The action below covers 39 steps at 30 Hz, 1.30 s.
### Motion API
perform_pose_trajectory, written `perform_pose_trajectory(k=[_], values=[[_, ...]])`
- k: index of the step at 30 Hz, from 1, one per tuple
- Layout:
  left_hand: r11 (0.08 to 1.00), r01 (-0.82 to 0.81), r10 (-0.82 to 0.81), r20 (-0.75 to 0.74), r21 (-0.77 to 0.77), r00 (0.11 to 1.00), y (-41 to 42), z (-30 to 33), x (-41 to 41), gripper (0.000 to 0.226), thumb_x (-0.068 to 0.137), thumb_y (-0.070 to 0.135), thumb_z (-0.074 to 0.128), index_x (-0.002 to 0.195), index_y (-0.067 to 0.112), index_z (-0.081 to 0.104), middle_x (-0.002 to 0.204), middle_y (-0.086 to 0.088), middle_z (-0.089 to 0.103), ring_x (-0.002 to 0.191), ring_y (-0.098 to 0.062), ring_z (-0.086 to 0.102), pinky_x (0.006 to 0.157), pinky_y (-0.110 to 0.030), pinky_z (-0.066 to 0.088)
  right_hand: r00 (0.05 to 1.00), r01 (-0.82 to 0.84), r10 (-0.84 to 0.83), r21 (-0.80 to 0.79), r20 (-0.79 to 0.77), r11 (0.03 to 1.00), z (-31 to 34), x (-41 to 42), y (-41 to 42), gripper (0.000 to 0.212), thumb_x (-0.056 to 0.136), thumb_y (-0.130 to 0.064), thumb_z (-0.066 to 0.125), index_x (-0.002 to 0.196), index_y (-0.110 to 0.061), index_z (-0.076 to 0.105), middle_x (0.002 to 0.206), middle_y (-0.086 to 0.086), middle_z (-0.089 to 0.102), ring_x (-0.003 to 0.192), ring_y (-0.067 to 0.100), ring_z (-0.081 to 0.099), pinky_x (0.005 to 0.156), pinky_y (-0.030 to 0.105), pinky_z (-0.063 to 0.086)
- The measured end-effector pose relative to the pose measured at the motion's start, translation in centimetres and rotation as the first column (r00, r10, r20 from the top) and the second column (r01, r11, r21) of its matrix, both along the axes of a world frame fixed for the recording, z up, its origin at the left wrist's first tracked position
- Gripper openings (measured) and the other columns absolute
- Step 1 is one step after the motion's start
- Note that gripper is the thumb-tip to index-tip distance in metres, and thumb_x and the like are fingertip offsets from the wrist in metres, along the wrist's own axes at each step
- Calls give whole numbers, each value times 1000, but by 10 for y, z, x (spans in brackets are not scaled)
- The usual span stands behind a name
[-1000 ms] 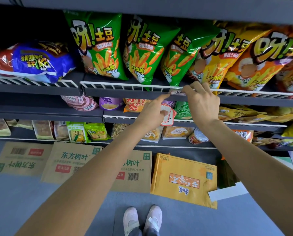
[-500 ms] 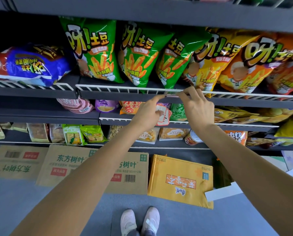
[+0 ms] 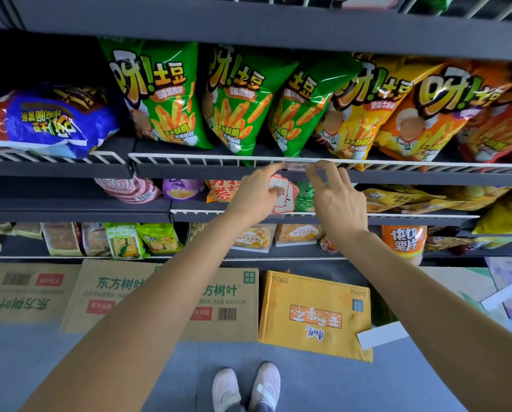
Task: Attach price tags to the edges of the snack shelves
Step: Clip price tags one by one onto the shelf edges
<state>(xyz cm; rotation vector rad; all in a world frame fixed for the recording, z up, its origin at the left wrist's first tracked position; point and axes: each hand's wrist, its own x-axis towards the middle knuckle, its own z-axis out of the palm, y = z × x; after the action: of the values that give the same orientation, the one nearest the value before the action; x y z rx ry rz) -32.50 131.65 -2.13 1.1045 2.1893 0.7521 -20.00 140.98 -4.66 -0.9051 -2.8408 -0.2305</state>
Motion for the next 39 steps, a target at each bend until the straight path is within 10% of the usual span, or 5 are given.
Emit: perform_pose_trajectory(k=[7,14,21,32,39], values=[[979,-163,155,74,123,985,-5,2,-4,28,94,17,50,121,9,56,121,-11,59,114,-26,53,93,-34,43,988,88,-71,-123,136,989,2,2,-10,83,76,8,60,147,-9,20,146,10,24,115,28,44,48,29,39],[951,-228,196,160,207,967,-8,21,12,29,95,16,50,121,5,55,119,-10,62,111,-21,58,93,-39,50,994,108,-105,-389,29,915,25,0,-4,46,95,-8,44,140,-13,37,145,4,25,109,30,54,62,35,48],[938,-263,220,199,224,955,6,46,49,29,94,16,53,120,5,56,114,-10,64,104,-20,61,90,-35,51,792,-214,-557,-968,-249,127,64,32,0,31,98,-37,41,101,-18,65,99,1,70,97,16,64,79,31,54],[938,-242,245,18,249,969,65,84,214,24,92,20,55,101,-2,61,96,-16,67,84,-29,61,75,-40,47,823,-295,-361,-874,-437,386,115,187,81,11,84,-10,68,75,-16,69,67,-8,64,57,-3,54,61,14,45],[929,-239,249,1,284,969,100,116,295,24,93,21,54,97,-2,60,87,-17,63,76,-30,55,64,-35,36,851,-259,-364,-905,-380,338,160,268,121,15,81,-14,71,66,-17,67,67,-7,64,53,-8,55,52,5,40]])
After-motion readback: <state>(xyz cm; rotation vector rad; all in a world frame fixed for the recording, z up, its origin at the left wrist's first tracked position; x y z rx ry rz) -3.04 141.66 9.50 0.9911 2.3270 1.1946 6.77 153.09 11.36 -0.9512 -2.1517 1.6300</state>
